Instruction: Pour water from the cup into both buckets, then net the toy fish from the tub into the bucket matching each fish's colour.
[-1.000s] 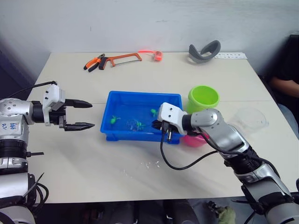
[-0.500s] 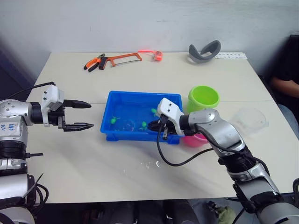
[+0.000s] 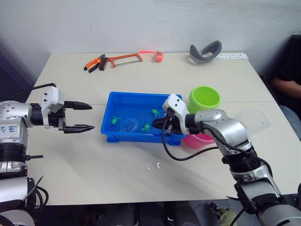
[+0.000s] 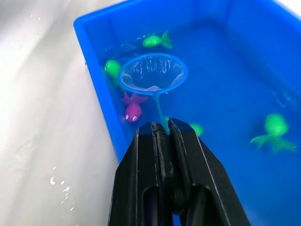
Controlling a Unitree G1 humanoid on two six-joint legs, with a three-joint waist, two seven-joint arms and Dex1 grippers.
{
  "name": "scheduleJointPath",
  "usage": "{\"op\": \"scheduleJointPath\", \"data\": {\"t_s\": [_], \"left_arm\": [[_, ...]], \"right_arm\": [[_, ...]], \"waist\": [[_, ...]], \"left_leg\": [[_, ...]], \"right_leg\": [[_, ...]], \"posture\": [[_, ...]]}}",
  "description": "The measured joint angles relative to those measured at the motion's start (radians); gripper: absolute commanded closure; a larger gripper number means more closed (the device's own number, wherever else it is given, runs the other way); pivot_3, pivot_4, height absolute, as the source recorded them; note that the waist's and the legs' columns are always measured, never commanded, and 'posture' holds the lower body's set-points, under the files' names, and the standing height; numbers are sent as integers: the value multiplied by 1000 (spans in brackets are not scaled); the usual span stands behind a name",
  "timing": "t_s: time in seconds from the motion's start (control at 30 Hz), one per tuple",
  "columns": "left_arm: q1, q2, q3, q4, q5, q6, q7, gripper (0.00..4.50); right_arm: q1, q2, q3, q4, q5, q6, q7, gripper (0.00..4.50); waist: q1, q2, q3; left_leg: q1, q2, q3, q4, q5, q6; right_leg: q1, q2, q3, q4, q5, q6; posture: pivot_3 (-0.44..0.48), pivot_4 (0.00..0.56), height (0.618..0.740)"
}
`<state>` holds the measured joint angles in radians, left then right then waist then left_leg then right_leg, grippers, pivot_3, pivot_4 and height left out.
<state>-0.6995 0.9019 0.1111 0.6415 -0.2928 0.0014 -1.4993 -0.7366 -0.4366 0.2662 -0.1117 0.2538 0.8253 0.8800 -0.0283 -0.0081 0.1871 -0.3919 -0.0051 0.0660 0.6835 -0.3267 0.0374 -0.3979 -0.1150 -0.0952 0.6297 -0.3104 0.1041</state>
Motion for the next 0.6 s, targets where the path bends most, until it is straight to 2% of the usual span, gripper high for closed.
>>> {"op": "scheduleJointPath", "data": {"t_s": [0.37, 0.6], "left_arm": [[47, 0, 7, -42, -17, 18, 3, 27], [82, 0, 9, -63, -25, 32, 13, 27]], "right_arm": [[12, -29, -4, -4, -2, -65, -7, 4500], [12, -74, 46, 10, -125, -272, -21, 4500]], "waist": [[0, 0, 0], [0, 0, 0]], "left_leg": [[0, 0, 0, 0, 0, 0], [0, 0, 0, 0, 0, 0]], "right_leg": [[0, -1, 0, 0, 0, 0], [0, -1, 0, 0, 0, 0]], "posture": [[0, 150, 740], [0, 150, 740]]}}
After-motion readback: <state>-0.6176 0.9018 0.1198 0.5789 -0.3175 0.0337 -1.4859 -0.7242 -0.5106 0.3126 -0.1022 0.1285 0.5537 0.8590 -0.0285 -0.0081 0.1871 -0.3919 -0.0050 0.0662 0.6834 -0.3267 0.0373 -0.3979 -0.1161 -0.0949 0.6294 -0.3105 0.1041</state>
